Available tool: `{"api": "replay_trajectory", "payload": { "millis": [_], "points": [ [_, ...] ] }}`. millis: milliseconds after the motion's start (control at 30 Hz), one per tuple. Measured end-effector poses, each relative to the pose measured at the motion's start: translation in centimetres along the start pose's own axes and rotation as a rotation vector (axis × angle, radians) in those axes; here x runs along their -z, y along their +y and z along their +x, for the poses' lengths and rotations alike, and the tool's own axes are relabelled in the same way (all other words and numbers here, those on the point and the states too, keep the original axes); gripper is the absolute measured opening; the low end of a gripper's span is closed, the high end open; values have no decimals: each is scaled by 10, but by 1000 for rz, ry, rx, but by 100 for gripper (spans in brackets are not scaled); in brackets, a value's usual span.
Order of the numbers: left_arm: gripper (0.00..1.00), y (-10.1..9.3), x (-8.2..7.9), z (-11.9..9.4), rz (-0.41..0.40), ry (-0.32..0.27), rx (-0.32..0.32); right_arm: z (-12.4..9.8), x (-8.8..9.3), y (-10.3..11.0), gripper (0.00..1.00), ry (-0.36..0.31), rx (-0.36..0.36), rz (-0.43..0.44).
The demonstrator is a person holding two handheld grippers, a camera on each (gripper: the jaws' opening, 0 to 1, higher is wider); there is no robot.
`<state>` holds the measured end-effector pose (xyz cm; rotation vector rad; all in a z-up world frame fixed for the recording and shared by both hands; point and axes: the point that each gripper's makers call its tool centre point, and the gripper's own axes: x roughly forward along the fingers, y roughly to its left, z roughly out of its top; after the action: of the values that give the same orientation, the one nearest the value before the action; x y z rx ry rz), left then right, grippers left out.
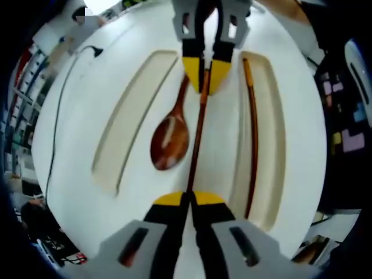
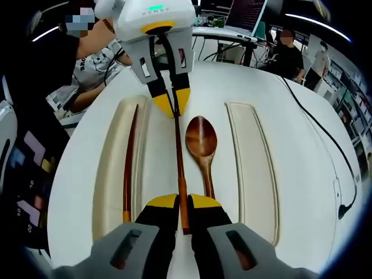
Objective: Arrange the utensils inside the cutlery case until each visible utensil rests in its matching compartment.
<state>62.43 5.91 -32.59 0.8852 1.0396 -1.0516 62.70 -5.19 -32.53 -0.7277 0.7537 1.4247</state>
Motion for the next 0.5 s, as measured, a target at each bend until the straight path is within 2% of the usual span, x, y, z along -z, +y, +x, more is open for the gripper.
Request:
{"api": "replay_trajectory", "payload": {
  "millis": [67,100,233,300,333,500],
  "points": [
    [4,-1,0,0,19,-22,5,0,0,0,4,-6,5,-39],
    [4,-1,-1,0,58,-39,8,0,0,1,4,-15,3,-78],
    [4,1,1,0,36,-67,10,0,0,0,4,-20,3,-42],
    [3,1,0,0,65,-73,4,1,0,1,4,-14,11,-43],
    [3,1,0,0,88,-71,-2,1,0,2,4,-7,11,-36],
    [3,0,0,0,88,-57,-29,2,-1,0,4,25,17,-21]
  ]
}}
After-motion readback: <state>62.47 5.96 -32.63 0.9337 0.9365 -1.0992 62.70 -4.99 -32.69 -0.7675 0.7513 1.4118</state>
